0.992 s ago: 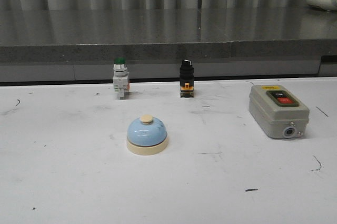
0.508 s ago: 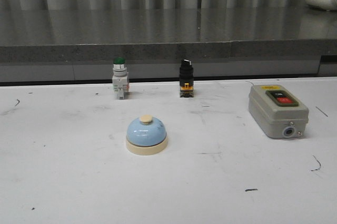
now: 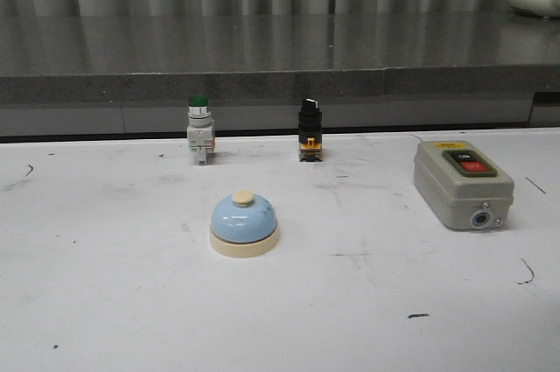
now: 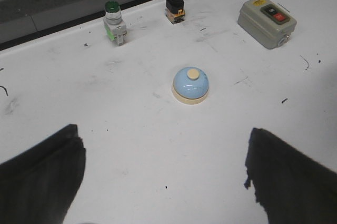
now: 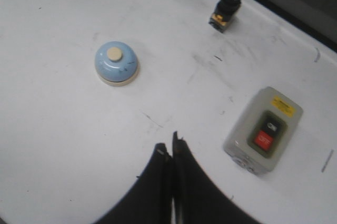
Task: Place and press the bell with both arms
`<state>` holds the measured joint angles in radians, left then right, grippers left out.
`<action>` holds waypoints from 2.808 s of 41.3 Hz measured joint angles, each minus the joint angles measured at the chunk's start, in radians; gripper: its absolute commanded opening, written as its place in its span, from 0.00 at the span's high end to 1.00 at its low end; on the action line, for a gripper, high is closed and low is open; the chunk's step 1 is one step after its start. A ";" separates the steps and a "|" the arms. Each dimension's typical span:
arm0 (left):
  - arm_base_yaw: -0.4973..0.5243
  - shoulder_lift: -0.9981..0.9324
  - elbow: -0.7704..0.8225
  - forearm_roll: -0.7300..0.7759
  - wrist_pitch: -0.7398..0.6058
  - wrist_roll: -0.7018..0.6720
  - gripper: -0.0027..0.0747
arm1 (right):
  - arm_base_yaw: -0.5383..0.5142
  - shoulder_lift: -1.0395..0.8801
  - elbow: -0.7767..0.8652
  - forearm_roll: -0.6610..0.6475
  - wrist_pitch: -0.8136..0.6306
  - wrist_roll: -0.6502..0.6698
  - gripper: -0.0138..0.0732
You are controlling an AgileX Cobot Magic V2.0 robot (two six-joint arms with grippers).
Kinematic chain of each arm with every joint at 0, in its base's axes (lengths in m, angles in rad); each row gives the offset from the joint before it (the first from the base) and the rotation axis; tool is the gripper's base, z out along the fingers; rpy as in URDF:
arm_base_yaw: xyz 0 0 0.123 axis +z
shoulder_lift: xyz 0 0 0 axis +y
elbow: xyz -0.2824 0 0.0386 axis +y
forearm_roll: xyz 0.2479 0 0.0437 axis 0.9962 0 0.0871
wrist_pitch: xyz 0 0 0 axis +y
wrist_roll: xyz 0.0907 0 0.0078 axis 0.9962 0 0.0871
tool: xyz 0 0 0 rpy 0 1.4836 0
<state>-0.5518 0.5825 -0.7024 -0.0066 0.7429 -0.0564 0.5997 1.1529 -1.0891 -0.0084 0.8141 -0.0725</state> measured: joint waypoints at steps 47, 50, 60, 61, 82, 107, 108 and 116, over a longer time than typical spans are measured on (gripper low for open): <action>0.000 0.000 0.000 0.007 0.000 0.000 0.19 | 0.131 0.888 -0.508 -0.036 -0.056 -0.002 0.92; 0.000 0.000 0.000 0.007 0.000 0.000 0.19 | 0.131 0.885 -0.513 -0.036 -0.034 -0.002 0.92; 0.000 0.000 0.000 0.007 0.000 0.000 0.19 | 0.131 0.710 -0.500 -0.036 0.004 -0.002 0.92; 0.000 0.000 0.000 0.007 0.000 0.000 0.19 | 0.131 0.678 -0.490 -0.036 0.002 -0.002 0.92; 0.000 0.000 0.000 0.007 0.000 0.000 0.19 | 0.009 0.093 -0.028 -0.036 -0.058 0.042 0.92; 0.000 0.000 0.000 0.007 0.000 0.000 0.19 | -0.072 -0.519 0.363 -0.036 -0.047 0.122 0.92; 0.000 0.000 0.000 0.007 0.000 0.000 0.19 | -0.072 -0.527 0.370 -0.036 -0.047 0.122 0.92; 0.000 0.000 0.000 0.007 0.000 0.000 0.19 | -0.072 -0.545 0.376 -0.036 -0.043 0.122 0.92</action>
<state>-0.5518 0.5825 -0.7024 0.0000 0.7429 -0.0564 0.5277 0.6078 -0.7135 -0.0444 0.7709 0.0498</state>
